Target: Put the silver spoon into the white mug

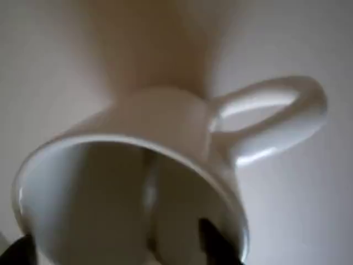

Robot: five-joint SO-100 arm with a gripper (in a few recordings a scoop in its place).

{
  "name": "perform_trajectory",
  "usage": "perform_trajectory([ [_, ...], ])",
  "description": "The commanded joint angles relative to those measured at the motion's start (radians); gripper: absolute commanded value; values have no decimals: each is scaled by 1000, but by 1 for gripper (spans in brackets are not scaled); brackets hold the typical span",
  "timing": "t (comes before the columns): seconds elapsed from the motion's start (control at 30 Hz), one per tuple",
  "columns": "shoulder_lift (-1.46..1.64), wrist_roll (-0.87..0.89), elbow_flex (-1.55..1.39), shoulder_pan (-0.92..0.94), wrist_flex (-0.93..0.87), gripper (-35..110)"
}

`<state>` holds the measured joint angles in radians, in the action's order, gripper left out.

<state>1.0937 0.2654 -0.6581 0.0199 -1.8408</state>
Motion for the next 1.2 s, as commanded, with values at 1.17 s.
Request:
perform_trajectory([
  [1.17,2200,-364,-2293,179,503,-2],
])
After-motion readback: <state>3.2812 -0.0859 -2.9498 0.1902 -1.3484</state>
